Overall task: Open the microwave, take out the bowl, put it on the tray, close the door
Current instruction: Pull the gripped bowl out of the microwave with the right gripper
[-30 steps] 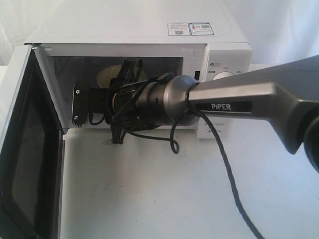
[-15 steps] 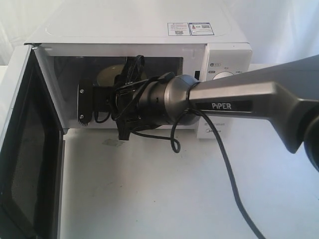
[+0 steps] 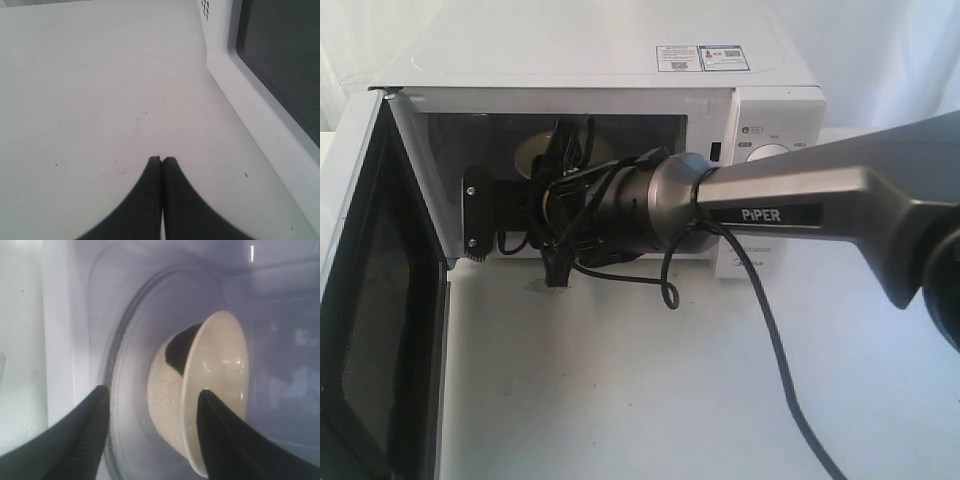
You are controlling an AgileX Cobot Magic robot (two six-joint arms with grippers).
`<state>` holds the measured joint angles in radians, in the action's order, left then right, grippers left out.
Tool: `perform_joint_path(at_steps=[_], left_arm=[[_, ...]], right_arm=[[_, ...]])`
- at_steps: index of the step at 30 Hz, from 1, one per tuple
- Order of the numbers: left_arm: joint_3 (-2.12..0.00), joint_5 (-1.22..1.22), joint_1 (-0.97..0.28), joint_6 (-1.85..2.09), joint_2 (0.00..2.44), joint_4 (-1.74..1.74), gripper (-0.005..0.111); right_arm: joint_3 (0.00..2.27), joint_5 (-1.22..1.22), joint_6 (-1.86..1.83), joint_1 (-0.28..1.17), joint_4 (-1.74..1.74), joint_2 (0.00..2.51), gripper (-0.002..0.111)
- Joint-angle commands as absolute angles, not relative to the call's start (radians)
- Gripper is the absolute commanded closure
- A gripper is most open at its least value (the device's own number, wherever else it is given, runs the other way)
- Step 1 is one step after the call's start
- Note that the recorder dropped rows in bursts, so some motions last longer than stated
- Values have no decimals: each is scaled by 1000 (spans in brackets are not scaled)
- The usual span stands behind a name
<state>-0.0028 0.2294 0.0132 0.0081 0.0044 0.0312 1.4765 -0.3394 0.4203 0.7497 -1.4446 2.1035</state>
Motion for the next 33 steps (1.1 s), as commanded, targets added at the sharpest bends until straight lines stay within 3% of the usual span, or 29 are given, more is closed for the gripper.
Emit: perform_joint_path(at_steps=[1,33], left_arm=[[0,232,15,0,0,36,107],[0,232,15,0,0,36,107]], right_arm=[[1488,-403,436,747,-1519,2141,58],[1555,-330,504,688,-1525,2163,58]])
